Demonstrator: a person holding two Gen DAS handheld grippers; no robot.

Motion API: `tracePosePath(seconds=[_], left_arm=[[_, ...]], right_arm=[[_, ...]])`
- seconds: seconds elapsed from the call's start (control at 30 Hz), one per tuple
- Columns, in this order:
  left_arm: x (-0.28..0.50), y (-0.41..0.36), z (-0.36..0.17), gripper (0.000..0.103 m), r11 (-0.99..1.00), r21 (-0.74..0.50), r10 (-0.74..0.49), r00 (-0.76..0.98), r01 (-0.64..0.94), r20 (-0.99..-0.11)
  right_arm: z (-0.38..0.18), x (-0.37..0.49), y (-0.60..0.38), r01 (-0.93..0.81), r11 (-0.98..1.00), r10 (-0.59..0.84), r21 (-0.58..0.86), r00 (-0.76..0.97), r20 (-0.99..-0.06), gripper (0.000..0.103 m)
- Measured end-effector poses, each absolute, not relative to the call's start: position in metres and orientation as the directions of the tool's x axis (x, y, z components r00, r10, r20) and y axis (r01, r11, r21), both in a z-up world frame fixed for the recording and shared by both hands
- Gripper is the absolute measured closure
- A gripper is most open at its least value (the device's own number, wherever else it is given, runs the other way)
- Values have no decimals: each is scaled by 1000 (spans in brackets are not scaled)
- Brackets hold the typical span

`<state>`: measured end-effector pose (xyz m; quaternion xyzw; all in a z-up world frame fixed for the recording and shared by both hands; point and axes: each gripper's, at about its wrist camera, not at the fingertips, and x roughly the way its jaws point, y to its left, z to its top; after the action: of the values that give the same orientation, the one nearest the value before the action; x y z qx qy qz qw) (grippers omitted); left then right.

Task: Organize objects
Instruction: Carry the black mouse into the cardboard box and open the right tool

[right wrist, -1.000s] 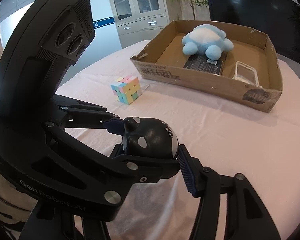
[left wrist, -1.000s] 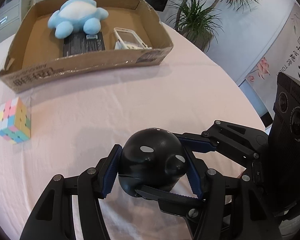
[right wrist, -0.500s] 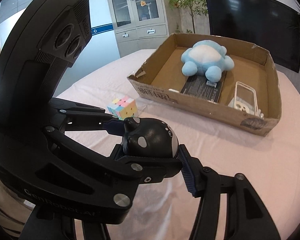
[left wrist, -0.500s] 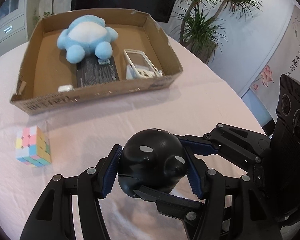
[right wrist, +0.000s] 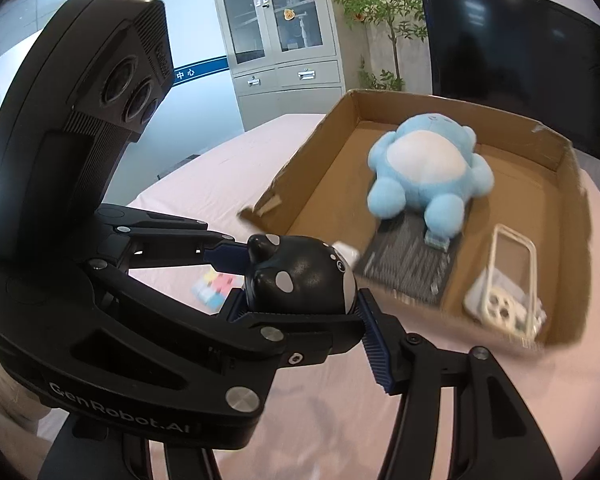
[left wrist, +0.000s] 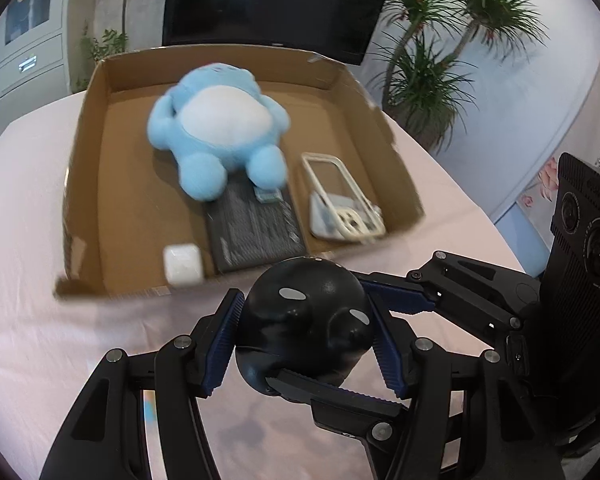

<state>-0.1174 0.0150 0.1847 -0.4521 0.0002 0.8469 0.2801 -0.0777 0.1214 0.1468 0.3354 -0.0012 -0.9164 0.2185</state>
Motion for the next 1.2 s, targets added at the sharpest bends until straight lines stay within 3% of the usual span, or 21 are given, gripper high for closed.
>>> tracePosePath(seconds=[0.27, 0.47, 0.9, 0.97, 1.0, 1.07, 1.13, 1.2], left_arm=[[-187, -2, 189, 43, -844, -250, 476, -448, -474, -757], [-235, -19, 159, 43, -857, -278, 461, -406, -433, -789], [-265, -46, 107, 42, -874, -327, 452, -356, -359, -818], [-264, -60, 113, 42, -871, -374, 477, -366, -319, -799], [-260, -64, 116, 42, -865, -396, 493, -369, -309, -788], [-247, -74, 129, 35, -877, -385, 476, -413, -286, -777], [-227, -80, 146, 17, -910, -293, 407, -491, -295, -770], [-204, -89, 156, 13, -927, -227, 362, -547, -299, -755]], right_arm=[[156, -147, 112, 418, -899, -406, 132, -680, -611, 50], [135, -201, 105, 434, -886, -429, 161, -640, -638, 50], [85, -238, 83, 423, -891, -402, 166, -566, -720, 50], [88, -232, 84, 414, -893, -403, 174, -567, -719, 45], [91, -229, 86, 410, -892, -411, 188, -565, -715, 34], [101, -218, 92, 388, -902, -403, 189, -599, -692, 27], [110, -207, 94, 382, -907, -394, 178, -620, -678, 26], [118, -197, 95, 389, -900, -413, 196, -621, -666, 25]])
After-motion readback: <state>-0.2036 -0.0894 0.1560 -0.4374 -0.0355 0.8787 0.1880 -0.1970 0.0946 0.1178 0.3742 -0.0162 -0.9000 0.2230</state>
